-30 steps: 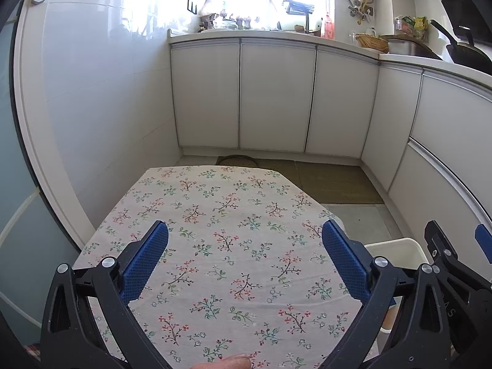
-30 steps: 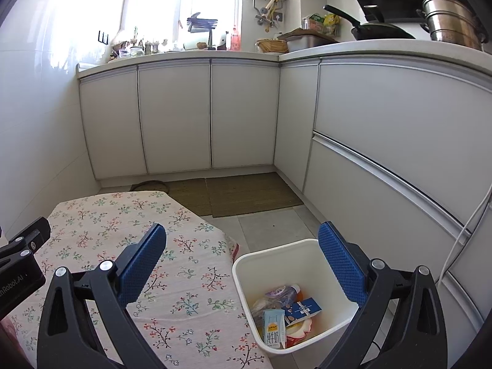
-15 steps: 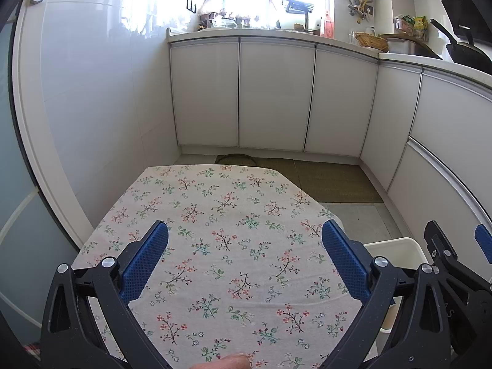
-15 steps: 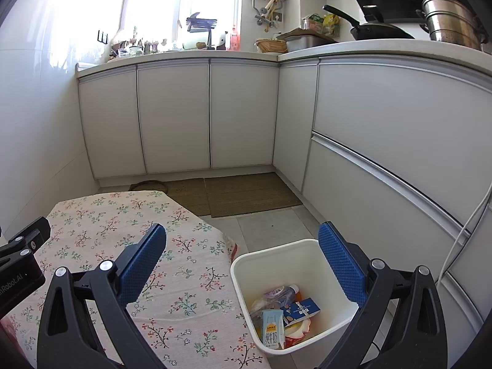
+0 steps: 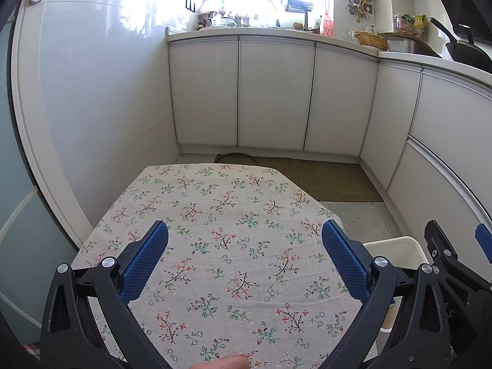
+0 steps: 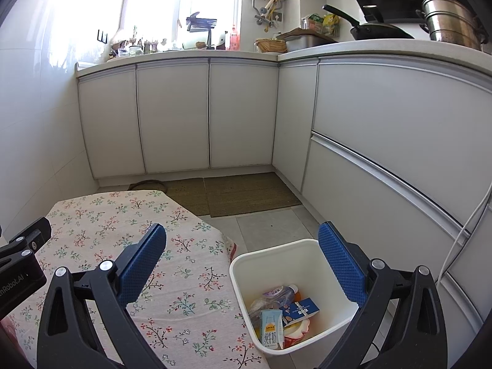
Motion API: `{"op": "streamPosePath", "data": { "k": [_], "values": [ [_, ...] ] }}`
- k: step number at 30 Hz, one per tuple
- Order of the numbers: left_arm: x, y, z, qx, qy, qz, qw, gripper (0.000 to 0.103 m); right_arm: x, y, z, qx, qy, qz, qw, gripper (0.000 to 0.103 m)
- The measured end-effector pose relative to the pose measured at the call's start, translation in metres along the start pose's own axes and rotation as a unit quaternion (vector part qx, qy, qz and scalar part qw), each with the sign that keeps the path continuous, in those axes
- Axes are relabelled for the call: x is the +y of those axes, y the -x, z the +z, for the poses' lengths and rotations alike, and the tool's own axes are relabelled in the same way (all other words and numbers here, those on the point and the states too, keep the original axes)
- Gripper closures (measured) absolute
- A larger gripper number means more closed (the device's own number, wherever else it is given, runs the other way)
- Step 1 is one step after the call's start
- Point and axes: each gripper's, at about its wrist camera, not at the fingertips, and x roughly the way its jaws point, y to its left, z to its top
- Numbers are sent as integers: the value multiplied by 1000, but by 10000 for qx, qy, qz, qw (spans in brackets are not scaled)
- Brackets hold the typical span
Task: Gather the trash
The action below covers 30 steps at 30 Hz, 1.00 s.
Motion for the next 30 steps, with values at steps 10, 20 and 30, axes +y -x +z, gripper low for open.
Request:
{"op": "streamPosePath", "data": {
  "k": [10, 20, 30],
  "values": [
    [-3, -1, -3, -89, -65, 52, 9999, 7, -1, -2, 0, 21, 2, -22, 10000, 7],
    [-4, -2, -5, -141, -99, -233, 9996, 16, -4, -2, 0, 29, -10, -71, 10000, 6],
    [-5, -1, -3, -129, -63, -249, 9996, 8, -4, -1, 1, -27, -42, -93, 9999, 7]
  ]
}}
